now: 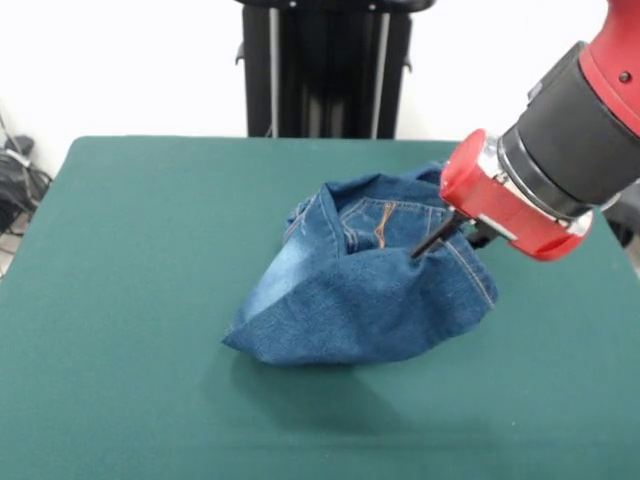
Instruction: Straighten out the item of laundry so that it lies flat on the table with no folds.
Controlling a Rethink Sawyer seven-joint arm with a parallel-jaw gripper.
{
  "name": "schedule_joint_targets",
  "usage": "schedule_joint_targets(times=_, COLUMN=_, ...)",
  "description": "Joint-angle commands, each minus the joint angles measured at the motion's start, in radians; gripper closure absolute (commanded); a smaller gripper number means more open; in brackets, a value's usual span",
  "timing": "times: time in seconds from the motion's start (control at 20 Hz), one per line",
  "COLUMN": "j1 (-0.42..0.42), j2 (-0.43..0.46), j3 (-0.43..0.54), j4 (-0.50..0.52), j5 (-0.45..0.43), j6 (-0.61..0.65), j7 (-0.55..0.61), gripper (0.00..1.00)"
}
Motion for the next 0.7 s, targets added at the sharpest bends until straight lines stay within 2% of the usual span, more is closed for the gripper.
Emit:
schedule_joint_targets(times=0.05, j1=0.030, j2=0.029, j3=-0.083, j4=-0.035, j5=-0.133, j6=0.017, j7=0.291, gripper=1.00)
schedule_joint_targets(times=0.7, j1=0.023, j2=0.025, j3=-0.053, j4=-0.061, j5=-0.158, j6=-0.014, j7=0.281, gripper=1.00)
